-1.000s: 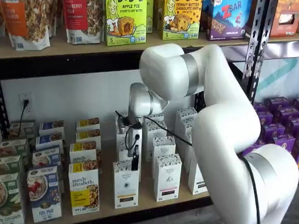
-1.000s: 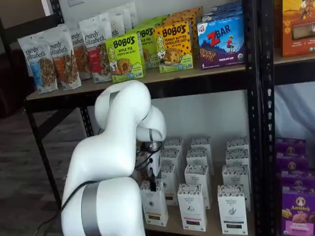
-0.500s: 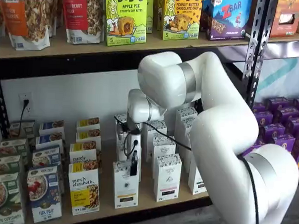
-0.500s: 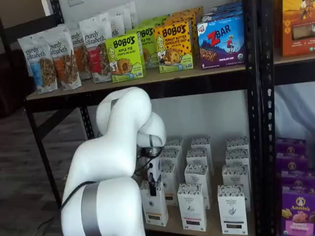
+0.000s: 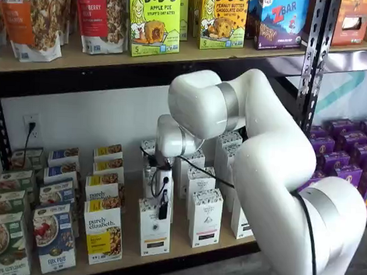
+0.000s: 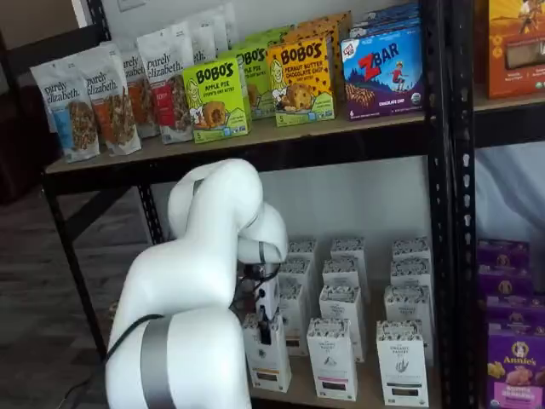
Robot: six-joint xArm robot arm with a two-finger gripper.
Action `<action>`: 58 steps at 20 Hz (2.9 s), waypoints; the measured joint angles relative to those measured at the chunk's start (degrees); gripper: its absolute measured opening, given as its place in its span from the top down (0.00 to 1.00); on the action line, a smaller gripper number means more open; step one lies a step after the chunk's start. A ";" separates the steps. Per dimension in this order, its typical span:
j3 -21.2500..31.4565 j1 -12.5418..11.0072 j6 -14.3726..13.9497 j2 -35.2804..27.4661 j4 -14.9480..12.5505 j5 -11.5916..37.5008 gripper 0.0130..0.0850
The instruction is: Pick up the white box with a yellow strip in the middle, on the bottom shelf, the fourth box from the left
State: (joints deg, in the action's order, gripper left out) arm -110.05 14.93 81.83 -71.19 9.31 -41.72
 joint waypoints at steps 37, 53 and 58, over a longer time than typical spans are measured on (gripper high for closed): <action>4.08 0.50 -0.46 2.27 -0.20 1.97 0.44; 19.53 0.95 0.86 12.99 1.33 6.85 0.50; 27.02 1.46 0.64 17.89 1.33 9.36 0.50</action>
State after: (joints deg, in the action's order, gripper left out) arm -83.03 16.39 82.47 -53.30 10.64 -32.36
